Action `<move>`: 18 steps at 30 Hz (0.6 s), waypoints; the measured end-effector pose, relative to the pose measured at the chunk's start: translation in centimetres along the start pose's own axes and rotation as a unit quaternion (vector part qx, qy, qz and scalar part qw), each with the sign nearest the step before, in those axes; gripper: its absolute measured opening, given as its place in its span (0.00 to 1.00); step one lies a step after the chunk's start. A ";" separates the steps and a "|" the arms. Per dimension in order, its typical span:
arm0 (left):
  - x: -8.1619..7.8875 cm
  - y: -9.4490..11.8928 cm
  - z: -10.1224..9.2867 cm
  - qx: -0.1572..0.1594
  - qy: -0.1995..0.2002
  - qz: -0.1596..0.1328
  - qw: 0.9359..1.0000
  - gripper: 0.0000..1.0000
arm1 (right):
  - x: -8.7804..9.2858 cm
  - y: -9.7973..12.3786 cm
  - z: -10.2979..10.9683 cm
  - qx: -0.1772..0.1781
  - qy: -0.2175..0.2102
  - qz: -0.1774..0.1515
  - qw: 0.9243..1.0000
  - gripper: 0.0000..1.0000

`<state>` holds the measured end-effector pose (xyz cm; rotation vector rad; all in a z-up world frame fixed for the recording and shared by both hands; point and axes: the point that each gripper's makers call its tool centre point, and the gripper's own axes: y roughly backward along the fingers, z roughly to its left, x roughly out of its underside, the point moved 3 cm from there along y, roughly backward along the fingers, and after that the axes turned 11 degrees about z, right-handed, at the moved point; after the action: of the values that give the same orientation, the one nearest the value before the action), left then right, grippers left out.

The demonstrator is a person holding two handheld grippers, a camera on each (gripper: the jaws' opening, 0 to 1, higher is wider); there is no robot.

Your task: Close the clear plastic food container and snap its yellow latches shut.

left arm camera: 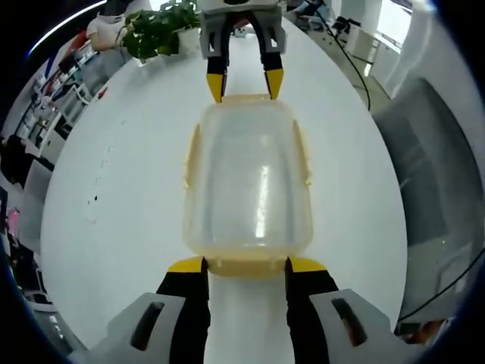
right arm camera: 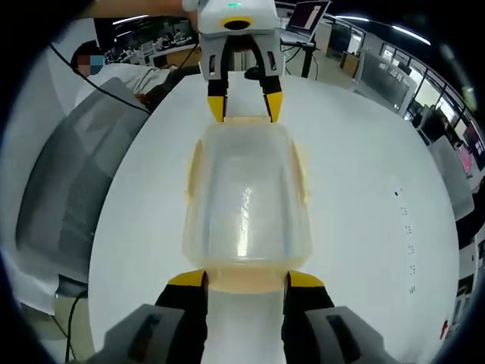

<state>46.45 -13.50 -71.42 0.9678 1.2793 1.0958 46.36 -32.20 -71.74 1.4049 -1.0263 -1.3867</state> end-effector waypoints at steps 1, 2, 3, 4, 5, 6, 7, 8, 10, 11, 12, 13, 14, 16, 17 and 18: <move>0.0 0.0 0.0 0.000 -0.001 -0.001 1.000 0.37 | 0.0 0.0 0.0 -0.001 -0.001 0.000 1.000 0.36; 0.0 0.0 0.0 0.001 -0.001 -0.001 1.000 0.37 | 0.0 0.0 0.0 -0.002 -0.001 0.000 1.000 0.36; 0.0 0.0 0.0 0.001 -0.001 -0.001 1.000 0.37 | 0.0 0.0 0.0 -0.001 -0.001 0.000 1.000 0.36; 0.0 0.0 0.1 0.001 -0.002 0.000 1.000 0.37 | 0.0 0.0 0.0 -0.002 -0.002 -0.001 1.000 0.36; 0.0 0.0 0.1 0.000 -0.002 0.000 1.000 0.37 | 0.0 0.0 0.0 -0.002 -0.003 0.000 1.000 0.37; 0.0 0.0 0.1 -0.001 -0.003 0.000 1.000 0.37 | 0.0 0.0 0.1 -0.003 -0.006 0.000 1.000 0.37; 0.0 0.0 0.1 -0.002 -0.004 0.001 1.000 0.37 | 0.0 0.0 0.1 -0.003 -0.006 -0.001 1.000 0.37; 0.0 0.0 0.1 -0.002 -0.004 0.002 1.000 0.38 | 0.0 0.0 0.1 -0.003 -0.009 -0.002 1.000 0.38; 0.1 -0.1 0.0 -0.002 -0.010 0.006 1.000 0.38 | 0.1 0.0 0.1 -0.004 -0.012 -0.002 1.000 0.38; 0.1 -0.1 0.0 -0.004 -0.016 0.008 1.000 0.38 | 0.2 0.0 0.1 -0.004 -0.012 -0.001 1.000 0.38; 0.2 -0.1 0.0 -0.006 -0.021 0.013 1.000 0.38 | 0.3 0.0 0.2 -0.006 -0.013 -0.002 1.000 0.38; 0.3 -0.1 0.0 -0.007 -0.023 0.015 1.000 0.38 | 0.3 0.0 0.3 -0.007 -0.015 -0.001 1.000 0.38; 0.4 -0.1 0.0 -0.006 -0.022 0.016 1.000 0.38 | 0.3 0.0 0.4 -0.012 -0.020 -0.002 1.000 0.40; 0.5 0.0 -0.1 -0.003 -0.015 0.016 1.000 0.40 | 0.4 0.0 0.2 -0.006 -0.027 0.000 1.000 0.45; 0.5 0.1 -0.2 -0.006 -0.015 0.013 1.000 0.42 | 0.4 0.1 0.2 -0.005 -0.031 -0.001 0.999 0.47; 0.5 0.2 -0.1 -0.008 -0.014 0.013 1.000 0.43 | 0.3 0.2 0.3 -0.007 -0.031 -0.007 0.999 0.47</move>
<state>46.28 -12.95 -71.32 0.9878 1.2366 1.1059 46.02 -32.51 -71.65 1.3673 -1.0466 -1.4527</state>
